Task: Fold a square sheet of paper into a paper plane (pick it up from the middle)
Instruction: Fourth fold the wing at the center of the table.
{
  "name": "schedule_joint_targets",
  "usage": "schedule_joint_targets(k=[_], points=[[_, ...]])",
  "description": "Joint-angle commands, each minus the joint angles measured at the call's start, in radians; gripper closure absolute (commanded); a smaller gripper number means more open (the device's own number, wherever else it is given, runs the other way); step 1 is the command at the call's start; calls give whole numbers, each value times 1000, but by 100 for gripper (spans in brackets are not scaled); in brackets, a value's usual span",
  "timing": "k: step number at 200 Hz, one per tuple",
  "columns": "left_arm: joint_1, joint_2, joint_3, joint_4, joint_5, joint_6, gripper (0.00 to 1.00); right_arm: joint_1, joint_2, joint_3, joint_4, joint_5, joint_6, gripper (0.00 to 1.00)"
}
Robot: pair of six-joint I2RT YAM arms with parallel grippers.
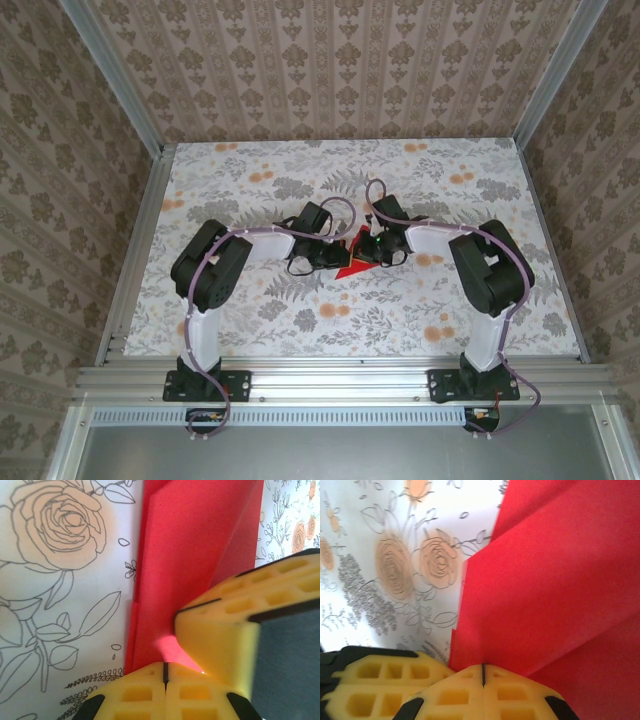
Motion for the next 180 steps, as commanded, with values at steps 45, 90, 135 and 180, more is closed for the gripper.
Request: schedule_joint_targets(k=[45,90,135,180], points=[[-2,66,-23,-164,-56,71,100,-95,78,-22,-3,82,-18,100],[-4,83,-30,-183,-49,90,100,-158,75,14,-16,106,-45,99],[-9,91,-23,-200,-45,108,100,-221,87,62,-25,135,-68,98],[-13,94,-20,-203,-41,119,100,-282,133,133,-14,123,-72,97]])
